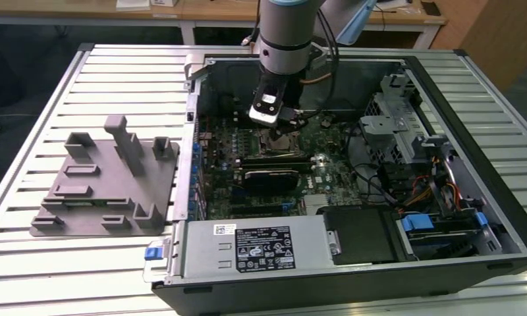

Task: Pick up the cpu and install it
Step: 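Close the cpu cover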

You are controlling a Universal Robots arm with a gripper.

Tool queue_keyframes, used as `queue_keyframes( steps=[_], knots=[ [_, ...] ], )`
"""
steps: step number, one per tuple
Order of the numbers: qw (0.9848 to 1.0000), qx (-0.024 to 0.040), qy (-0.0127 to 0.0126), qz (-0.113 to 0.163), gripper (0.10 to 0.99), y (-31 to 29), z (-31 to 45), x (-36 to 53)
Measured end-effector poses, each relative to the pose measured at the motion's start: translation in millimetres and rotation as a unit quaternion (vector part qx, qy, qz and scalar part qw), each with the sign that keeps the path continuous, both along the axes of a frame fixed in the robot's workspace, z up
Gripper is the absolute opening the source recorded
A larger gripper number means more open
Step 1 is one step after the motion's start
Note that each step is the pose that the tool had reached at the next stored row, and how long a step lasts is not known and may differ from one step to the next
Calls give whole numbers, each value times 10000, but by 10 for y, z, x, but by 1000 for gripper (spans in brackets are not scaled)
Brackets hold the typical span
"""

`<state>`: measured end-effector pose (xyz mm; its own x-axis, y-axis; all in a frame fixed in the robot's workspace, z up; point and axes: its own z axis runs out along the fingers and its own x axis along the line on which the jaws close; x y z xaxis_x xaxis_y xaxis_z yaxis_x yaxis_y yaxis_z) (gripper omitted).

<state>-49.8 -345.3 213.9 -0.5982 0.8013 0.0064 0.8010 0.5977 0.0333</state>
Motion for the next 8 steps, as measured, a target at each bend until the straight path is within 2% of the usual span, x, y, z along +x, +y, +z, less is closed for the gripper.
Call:
queue_keyframes(
  steps=[4, 8],
  knots=[
    [9993, 0, 0, 365, 106, 0, -2, 0],
    [9974, 0, 0, 725, 106, 0, -5, 0]
  ],
)
